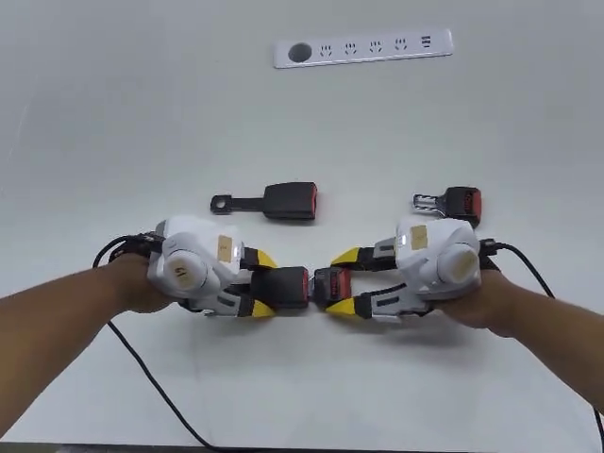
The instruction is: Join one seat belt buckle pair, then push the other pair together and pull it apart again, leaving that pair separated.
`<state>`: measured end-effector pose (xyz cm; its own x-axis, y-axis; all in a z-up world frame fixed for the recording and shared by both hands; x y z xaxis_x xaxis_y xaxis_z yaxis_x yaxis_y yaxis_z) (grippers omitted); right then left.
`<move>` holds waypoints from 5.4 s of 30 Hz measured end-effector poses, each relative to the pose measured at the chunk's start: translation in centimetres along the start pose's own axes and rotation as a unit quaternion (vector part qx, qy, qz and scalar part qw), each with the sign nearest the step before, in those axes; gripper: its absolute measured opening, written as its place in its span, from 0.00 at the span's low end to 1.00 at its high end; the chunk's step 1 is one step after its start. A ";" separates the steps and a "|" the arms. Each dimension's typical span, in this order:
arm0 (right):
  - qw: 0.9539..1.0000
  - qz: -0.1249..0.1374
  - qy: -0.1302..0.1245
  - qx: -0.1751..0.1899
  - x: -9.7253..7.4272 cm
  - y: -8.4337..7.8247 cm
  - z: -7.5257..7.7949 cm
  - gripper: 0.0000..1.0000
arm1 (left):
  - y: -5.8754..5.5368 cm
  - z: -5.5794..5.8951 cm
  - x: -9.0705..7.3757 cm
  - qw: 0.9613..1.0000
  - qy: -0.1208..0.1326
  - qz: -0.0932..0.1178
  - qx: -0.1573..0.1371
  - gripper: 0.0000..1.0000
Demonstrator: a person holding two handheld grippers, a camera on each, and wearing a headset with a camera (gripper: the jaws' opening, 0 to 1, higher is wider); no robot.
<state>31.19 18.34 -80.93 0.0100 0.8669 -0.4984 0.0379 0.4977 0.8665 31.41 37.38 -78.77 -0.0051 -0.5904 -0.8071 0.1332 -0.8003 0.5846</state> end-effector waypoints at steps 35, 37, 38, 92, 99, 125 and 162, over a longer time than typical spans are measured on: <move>0.999 -0.013 -0.006 -0.038 -0.6 -0.2 0.0 0.33 | -0.5 -0.4 0.1 0.999 -0.019 0.029 0.017 0.31; 0.999 -0.012 -0.005 -0.036 -0.7 -0.3 0.0 0.33 | -0.4 -0.3 0.1 0.999 -0.019 0.028 0.021 0.31; 0.999 -0.012 -0.005 -0.037 -0.7 -0.3 0.0 0.33 | -0.4 -0.3 0.1 0.999 -0.019 0.029 0.019 0.31; 0.984 -0.047 -0.166 0.055 -14.5 -2.1 7.7 0.80 | 3.6 -7.4 -4.6 0.992 0.084 0.080 -0.058 0.72; 0.984 -0.075 -0.143 0.080 -15.4 -4.7 8.7 0.77 | 3.3 -9.3 -2.7 0.993 0.071 0.071 -0.057 0.67; 0.988 -0.122 -0.088 0.030 -14.5 -6.2 9.4 0.43 | 2.2 -11.8 0.6 0.998 0.025 0.049 -0.025 0.40; 0.997 -0.041 -0.062 0.018 -13.2 -6.4 10.5 0.36 | 3.0 -11.8 0.7 0.999 0.017 0.029 -0.002 0.34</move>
<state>41.27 3.40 -80.23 0.1293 0.8122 -0.5689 0.0802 0.5632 0.8224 43.48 35.80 -78.57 0.0368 -0.6323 -0.7738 0.1356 -0.7640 0.6308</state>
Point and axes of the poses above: the centre of the closed fingertips' face, and the gripper's own axes: x roughly forward along the fingers, z roughly to its right, y roughly out of its top, the point moved 9 cm from there along -x, roughly backward along the fingers, and after that the axes turned 6 degrees about -x, right-handed, at the moved point
